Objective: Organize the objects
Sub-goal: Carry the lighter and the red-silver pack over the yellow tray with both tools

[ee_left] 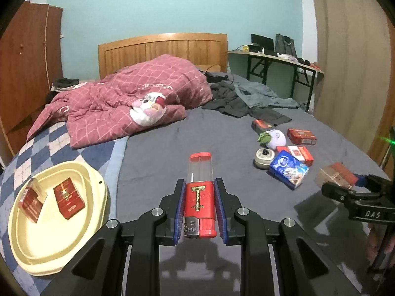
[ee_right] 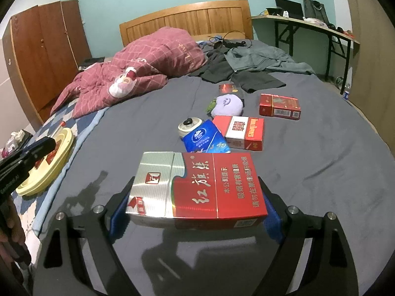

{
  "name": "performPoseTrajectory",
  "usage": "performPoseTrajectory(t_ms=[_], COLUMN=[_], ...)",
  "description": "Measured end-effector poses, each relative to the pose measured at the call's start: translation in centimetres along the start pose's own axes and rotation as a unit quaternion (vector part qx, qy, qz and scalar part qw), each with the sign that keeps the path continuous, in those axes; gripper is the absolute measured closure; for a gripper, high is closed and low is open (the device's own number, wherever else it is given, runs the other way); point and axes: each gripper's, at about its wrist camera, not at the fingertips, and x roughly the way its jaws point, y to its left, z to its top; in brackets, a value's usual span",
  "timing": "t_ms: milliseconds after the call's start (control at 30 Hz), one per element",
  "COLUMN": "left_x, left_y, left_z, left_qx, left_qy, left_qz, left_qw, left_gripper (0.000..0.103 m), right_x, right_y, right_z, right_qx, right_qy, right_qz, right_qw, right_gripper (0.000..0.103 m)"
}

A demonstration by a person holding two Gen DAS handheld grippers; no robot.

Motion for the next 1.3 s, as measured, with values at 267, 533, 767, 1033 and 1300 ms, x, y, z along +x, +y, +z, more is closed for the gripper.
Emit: performPoseTrajectory(t_ms=[267,533,767,1033,1300], left_x=[0.8,1.0,0.6,-0.8,-3.3], left_y=[0.7,3.0,6.1,12.2,19.6], left_z=[0.7,1.4,1.4,-0.1,-0.8], left_qx=[0.0,0.0,-0.01,-0.037,-0.073], left_qy=[0.001,0.004,-0.001,0.009,0.006], left_qz=[0.008,0.017,0.046,0.096,0.15], left_qw=[1.0,0.9998,0.9989,0.9946,0.9859], left_gripper=[0.081,0.081,0.081,0.081,0.081], right_x=[0.1,-0.5,-0.7,1.6,3.8], right_y=[0.3,3.2,7.8,16.4,25.8], right_z=[0.0,1.3,3.2,4.3,4.5], right_qx=[-0.002,-0.019,-0.047,-0.091,-0.143], right_qy=[0.002,0.008,0.002,0.015,0.025], right_qz=[0.007,0.029,0.052,0.104,0.159], right_qw=[1.0,0.999,0.998,0.99,0.977], right_gripper=[0.016,0.016,0.016,0.016,0.016])
